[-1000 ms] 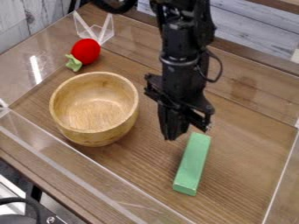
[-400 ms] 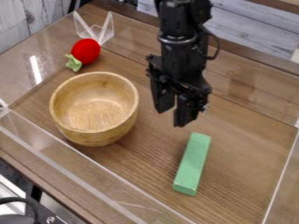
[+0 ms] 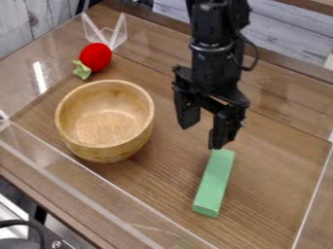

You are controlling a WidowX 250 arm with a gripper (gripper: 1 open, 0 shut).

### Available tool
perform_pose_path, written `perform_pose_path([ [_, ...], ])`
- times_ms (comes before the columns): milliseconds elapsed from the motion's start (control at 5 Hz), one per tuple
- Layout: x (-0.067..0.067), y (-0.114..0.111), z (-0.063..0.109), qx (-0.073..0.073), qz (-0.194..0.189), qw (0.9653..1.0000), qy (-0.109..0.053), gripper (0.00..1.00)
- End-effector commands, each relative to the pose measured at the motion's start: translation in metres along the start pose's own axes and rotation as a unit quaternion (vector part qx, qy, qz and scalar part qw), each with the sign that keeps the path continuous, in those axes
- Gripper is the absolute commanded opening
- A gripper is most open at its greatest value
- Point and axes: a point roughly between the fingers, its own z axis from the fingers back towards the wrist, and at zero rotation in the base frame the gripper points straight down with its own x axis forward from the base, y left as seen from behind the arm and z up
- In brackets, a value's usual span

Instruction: Put the green block in the brown bowl

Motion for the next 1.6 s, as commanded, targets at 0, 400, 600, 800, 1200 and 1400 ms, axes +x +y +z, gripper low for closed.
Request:
perform_pose_path([
  [0,0.003,0.006,0.004,0.0,-0.017,0.9998,-0.009,1.0],
  [400,0.009,0.003,-0.012,-0.006,-0.029,0.9996,0.003,1.0],
  [600,0.016,-0.006,-0.025,-0.009,-0.024,0.9996,0.007,1.0],
  [800,0.013,-0.009,-0.024,-0.012,-0.036,0.9992,0.015,1.0],
  [1200,0.008,-0.009,-0.023,-0.021,-0.016,0.9993,0.026,1.0],
  [1400,0.007,-0.007,-0.023,-0.026,0.014,0.9992,0.026,0.0],
])
